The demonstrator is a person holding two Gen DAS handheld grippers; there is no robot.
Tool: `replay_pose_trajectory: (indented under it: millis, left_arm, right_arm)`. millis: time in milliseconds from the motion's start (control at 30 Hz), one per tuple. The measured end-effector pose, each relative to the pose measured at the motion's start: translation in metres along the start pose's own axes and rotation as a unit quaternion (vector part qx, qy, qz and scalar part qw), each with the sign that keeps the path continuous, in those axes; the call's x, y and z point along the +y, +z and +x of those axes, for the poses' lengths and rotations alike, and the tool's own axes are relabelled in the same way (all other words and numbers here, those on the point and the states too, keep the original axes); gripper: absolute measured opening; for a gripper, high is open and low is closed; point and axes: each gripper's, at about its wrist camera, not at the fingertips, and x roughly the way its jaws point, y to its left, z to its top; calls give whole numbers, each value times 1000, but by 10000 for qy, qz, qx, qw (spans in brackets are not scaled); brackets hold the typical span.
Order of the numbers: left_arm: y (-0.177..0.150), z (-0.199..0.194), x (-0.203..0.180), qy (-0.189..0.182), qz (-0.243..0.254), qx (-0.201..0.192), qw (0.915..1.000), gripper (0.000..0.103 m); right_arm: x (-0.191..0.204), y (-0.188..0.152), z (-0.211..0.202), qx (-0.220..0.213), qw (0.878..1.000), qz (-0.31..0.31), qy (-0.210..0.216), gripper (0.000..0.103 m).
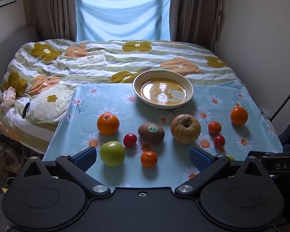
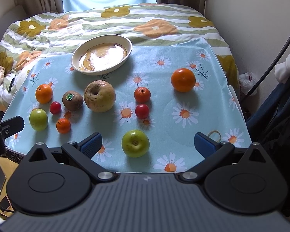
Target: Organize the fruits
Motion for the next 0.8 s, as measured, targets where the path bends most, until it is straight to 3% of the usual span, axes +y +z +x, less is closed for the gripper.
replay_pose_trajectory:
  millis: [567, 800]
  left_arm:
    - [6, 2, 1, -5, 14, -38, 10000, 103]
    - [11, 13, 1, 121, 108, 161, 9997, 103]
  right_arm:
    - [5, 4, -5, -57, 10000, 11, 13, 103]
    - [8, 8, -4, -7, 10000, 52, 24, 103]
